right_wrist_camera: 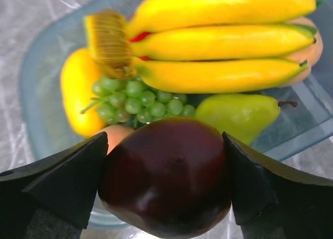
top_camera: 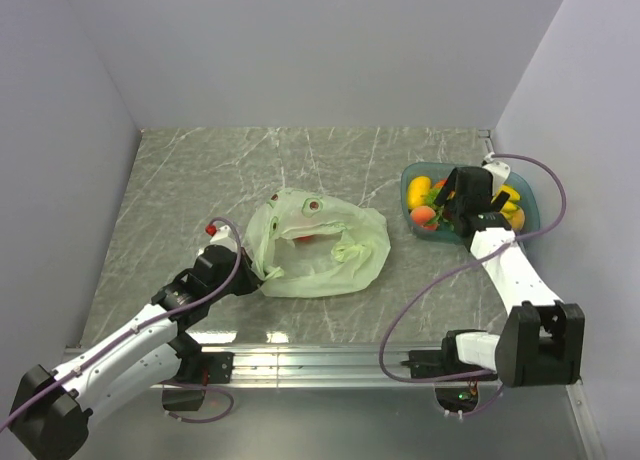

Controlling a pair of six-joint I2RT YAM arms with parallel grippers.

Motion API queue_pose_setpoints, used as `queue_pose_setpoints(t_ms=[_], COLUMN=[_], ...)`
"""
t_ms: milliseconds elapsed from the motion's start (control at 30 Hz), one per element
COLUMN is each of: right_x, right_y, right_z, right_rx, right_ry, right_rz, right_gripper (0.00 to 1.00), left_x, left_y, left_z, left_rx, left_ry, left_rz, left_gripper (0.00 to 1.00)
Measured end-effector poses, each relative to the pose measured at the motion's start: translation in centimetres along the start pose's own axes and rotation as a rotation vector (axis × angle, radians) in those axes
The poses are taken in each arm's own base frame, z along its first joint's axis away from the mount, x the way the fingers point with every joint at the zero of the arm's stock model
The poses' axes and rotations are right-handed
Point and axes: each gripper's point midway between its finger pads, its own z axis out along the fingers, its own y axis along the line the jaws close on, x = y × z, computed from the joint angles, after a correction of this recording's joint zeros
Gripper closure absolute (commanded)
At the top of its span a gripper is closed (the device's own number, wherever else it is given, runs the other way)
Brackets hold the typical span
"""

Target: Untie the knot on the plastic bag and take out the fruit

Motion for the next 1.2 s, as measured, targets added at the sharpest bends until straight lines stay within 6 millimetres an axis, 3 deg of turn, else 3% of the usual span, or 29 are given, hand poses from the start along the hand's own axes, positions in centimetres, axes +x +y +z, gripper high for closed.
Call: queue_pose_setpoints(t_ms=[200, 333, 433, 533, 633, 700, 800, 900, 1000, 1200], right_x=[1.0, 0.0, -0.2, 0.4, 2.7, 4.6, 7.5, 10.6, 14.0, 18.7], right_y=[0.3, 1.6, 3.8, 8.3, 15.2, 18.7, 21.8, 24.2, 25.8, 27.2], right_z=[0.8, -0.1, -1.8, -5.1, -11.3, -15.3, -19.8, -22.2, -22.3, -18.7], right_rx=[-0.01, -0.076, -0.191, -0.392, -0.702, -0.886, -1.077, -1.186, -1.212, -1.124], right_ry=[0.075, 0.058, 0.056, 0.048, 0.048, 0.058, 0.087, 0.133, 0.195, 0.284], right_rz=[-0.022, -0.028, -0.063, -0.141, -0.26, -0.321, -0.383, -0.433, -0.476, -0.518], right_gripper=[0.0, 0.0, 0.07, 0.15, 0.18, 0.18, 0.19, 0.19, 0.19, 0.16], left_x=[0.3, 0.4, 0.5, 0.6, -0.2, -1.1, -2.9, -4.5, -5.7, -6.2], left_y=[0.3, 0.4, 0.5, 0.6, -0.1, -0.9, -2.7, -4.5, -5.7, -6.3], left_z=[-0.1, -0.1, 0.0, 0.0, 0.0, 0.0, -0.2, -0.3, -0.3, 0.0], left_rx=[-0.011, -0.016, -0.023, -0.039, -0.044, -0.037, -0.014, 0.012, 0.025, 0.007], left_ry=[0.01, 0.014, 0.021, 0.036, 0.032, 0.023, -0.001, -0.026, -0.039, -0.024], left_rz=[0.0, 0.001, 0.001, 0.001, 0.0, -0.002, -0.005, -0.01, -0.012, -0.016], left_gripper=[0.99, 0.99, 0.99, 0.99, 0.99, 0.99, 0.99, 0.99, 0.99, 0.99])
